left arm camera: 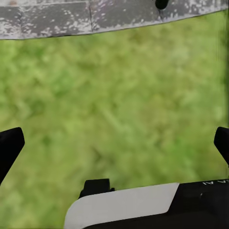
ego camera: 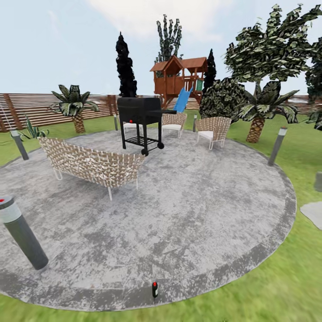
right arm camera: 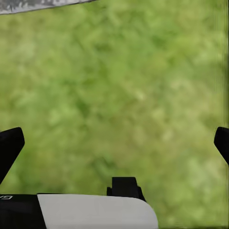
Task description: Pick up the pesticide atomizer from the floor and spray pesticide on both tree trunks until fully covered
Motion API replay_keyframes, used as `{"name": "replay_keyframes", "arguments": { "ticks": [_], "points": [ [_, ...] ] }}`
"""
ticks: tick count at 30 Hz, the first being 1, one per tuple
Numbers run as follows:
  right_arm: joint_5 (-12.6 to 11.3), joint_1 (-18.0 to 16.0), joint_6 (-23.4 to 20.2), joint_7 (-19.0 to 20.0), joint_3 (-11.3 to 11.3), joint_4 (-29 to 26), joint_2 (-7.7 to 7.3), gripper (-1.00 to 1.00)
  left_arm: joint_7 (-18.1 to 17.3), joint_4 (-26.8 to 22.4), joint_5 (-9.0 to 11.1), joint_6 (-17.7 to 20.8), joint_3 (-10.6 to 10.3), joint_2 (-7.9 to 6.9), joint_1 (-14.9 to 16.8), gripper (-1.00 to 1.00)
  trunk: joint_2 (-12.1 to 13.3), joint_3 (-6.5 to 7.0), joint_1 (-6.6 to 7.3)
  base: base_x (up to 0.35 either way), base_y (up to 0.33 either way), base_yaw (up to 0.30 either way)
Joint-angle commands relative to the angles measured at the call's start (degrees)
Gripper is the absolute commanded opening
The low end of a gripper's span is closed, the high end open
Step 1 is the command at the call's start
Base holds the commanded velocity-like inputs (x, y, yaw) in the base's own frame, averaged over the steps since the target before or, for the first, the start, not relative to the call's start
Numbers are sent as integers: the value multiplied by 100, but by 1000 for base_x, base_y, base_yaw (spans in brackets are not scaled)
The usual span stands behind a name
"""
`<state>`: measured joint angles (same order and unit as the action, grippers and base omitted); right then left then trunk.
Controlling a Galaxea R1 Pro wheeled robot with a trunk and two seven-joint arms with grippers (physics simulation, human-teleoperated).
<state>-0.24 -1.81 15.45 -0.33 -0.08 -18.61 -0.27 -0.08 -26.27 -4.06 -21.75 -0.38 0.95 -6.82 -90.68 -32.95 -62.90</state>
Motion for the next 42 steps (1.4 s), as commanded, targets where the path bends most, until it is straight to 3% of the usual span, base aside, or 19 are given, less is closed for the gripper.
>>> {"name": "replay_keyframes", "arguments": {
  "ticks": [1, 24, 42],
  "points": [
    [-3, -4, 19, -3, 0, 6, 0, 100, -1, -10, -42, -6, 12, 1, -4, 100, -2, -4, 0, 2, 2, -298],
    [-3, -4, 19, -2, 0, 6, 0, 100, -1, -10, -42, -5, 10, 1, -4, 100, -2, -4, 0, 0, -2, -290],
    [-3, -4, 19, -5, 0, 6, 0, 100, -1, -10, -45, -5, 3, 1, -4, 100, -2, -4, 0, -40, -118, -28]
  ]
}}
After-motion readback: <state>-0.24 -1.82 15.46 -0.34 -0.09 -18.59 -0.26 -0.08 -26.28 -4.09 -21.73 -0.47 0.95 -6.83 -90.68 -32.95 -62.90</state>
